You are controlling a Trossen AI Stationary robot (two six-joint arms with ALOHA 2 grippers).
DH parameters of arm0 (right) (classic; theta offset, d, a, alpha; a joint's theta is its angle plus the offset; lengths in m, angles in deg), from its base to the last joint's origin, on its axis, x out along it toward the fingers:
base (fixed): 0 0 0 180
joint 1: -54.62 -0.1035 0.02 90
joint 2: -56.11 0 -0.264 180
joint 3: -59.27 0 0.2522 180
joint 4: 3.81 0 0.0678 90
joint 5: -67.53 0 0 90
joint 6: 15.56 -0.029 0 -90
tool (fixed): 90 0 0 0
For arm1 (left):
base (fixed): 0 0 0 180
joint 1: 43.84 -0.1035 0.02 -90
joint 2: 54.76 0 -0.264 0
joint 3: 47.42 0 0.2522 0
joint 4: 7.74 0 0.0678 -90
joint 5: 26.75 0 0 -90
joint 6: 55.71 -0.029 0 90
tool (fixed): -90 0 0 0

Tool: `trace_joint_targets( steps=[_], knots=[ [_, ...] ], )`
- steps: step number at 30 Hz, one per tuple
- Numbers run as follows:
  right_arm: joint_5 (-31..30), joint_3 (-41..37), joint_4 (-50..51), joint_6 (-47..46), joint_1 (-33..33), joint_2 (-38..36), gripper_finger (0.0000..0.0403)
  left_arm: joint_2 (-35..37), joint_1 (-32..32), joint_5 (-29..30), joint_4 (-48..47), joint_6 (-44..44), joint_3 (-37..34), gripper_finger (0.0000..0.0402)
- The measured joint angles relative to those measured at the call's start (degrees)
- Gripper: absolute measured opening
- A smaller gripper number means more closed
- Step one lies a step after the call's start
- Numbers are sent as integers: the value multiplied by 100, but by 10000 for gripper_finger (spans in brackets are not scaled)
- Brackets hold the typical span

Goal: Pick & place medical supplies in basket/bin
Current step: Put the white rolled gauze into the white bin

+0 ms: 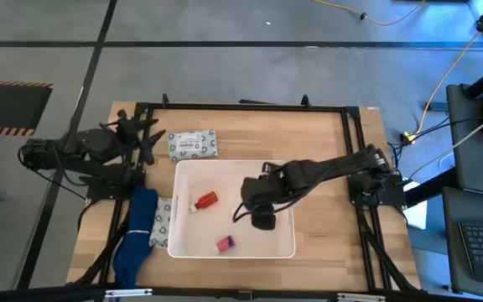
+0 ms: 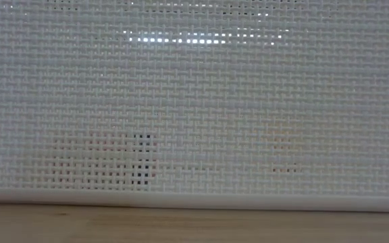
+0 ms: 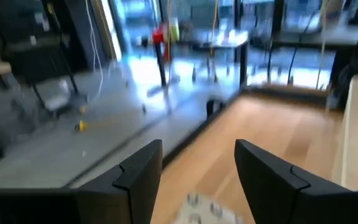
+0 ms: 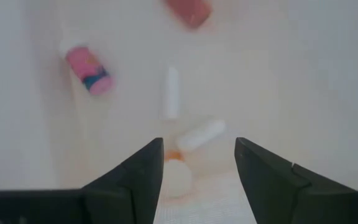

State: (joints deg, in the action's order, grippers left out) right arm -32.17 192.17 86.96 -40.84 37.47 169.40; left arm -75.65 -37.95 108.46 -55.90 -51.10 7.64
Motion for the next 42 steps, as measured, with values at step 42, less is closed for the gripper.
trace_joint_targets(
  steps=[42],
  knots=[
    [-1446, 82, 679, -801, 776, -2050, 199, -4139, -505, -2230, -4530, 8055, 1718, 174]
  ],
)
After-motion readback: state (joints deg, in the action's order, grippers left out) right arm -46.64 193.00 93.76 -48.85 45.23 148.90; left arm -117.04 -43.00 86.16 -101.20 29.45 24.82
